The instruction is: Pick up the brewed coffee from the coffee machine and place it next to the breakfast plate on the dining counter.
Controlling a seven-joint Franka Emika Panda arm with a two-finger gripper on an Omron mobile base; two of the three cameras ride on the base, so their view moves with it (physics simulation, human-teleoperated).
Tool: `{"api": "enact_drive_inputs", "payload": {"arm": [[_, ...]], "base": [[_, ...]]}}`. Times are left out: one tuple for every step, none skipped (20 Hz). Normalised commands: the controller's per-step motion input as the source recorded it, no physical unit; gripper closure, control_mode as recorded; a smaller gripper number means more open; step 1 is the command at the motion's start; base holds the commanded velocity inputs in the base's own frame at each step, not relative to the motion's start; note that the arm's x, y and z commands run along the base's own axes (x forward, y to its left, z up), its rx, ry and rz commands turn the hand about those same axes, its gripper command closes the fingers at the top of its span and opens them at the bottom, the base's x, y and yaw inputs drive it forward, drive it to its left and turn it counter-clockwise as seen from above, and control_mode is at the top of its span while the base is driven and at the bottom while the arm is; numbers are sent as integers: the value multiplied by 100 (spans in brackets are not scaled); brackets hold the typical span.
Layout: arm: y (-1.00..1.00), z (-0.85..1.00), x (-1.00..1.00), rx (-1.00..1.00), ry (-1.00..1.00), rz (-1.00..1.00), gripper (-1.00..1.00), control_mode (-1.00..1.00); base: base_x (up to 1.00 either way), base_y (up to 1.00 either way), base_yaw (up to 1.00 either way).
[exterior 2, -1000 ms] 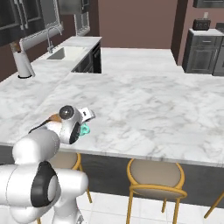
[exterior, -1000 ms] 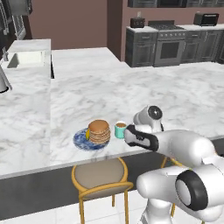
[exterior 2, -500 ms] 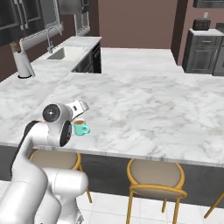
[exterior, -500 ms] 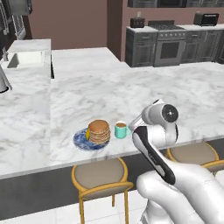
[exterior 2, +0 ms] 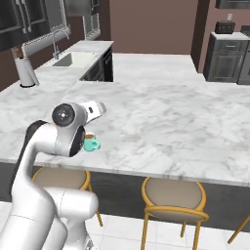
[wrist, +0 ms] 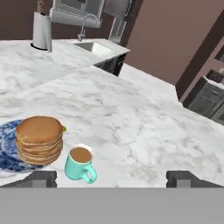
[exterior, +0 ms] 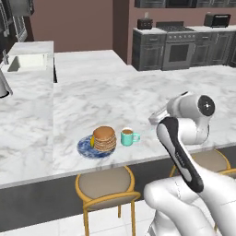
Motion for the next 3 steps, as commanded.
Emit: {"api": "enact_drive_inputs", "payload": {"arm": [[-61,0,-49,27,-15,0,-100,-100],[-58,0,-46,22,-10,0,-100,-100],[-56,0,-46,20,-8,0,-100,-100]], "base": [[0,0,0],[0,0,0],[0,0,0]]}}
